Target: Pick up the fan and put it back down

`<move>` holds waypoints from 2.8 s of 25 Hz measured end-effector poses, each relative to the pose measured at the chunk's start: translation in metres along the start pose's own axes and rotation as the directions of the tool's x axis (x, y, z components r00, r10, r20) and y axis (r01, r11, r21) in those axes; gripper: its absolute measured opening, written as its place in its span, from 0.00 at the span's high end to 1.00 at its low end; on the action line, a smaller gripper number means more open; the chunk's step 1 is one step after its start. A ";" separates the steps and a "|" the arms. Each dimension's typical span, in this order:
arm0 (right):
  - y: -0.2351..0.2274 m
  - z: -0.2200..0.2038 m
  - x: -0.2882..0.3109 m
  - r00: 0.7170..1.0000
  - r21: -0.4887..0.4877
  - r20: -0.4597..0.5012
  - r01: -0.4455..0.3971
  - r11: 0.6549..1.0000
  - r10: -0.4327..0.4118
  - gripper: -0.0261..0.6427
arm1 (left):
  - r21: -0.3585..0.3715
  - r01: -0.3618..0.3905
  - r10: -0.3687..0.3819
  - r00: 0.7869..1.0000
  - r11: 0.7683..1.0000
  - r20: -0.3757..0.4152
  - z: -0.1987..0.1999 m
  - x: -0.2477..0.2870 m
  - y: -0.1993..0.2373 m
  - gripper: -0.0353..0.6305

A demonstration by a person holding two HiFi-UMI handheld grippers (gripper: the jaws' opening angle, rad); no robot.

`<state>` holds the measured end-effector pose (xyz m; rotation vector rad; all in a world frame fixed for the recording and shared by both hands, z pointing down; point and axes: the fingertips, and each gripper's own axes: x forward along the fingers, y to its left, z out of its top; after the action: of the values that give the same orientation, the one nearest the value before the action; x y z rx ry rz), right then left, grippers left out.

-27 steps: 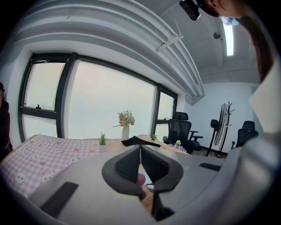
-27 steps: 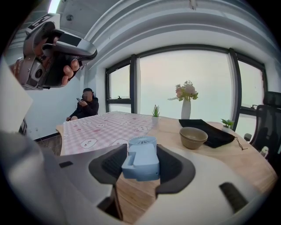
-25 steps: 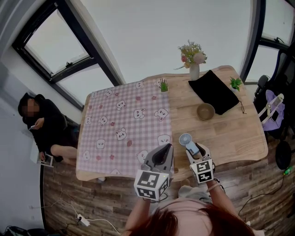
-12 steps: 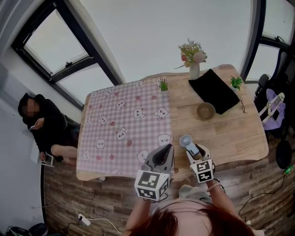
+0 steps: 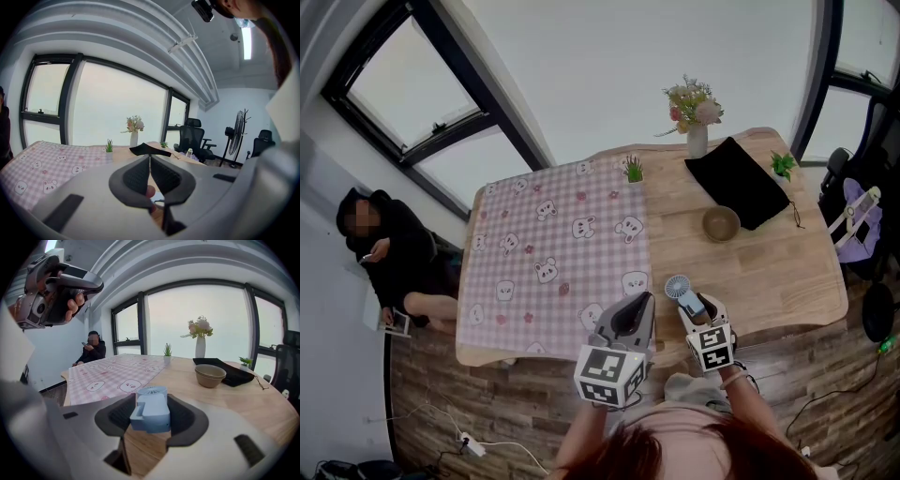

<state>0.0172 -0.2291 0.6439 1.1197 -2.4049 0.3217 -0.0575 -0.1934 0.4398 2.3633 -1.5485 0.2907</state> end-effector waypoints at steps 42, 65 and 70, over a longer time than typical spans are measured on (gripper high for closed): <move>0.009 -0.040 0.016 0.994 0.037 -0.097 -0.044 0.998 0.047 0.64 | -0.019 0.007 -0.008 1.000 1.000 -0.021 -0.003 0.007 0.001 0.93; 0.010 -0.061 0.028 0.985 0.015 -0.170 -0.034 0.999 0.036 0.64 | -0.030 0.016 -0.016 1.000 0.999 -0.025 -0.004 0.011 0.005 0.93; 0.011 -0.057 0.027 0.983 0.007 -0.179 -0.036 0.999 0.036 0.64 | -0.029 0.022 -0.023 1.000 0.999 -0.020 -0.002 0.009 0.005 0.93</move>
<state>0.0115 -0.2171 0.7070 1.0051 -2.2689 0.4213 -0.0585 -0.2020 0.4457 2.3470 -1.5059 0.2855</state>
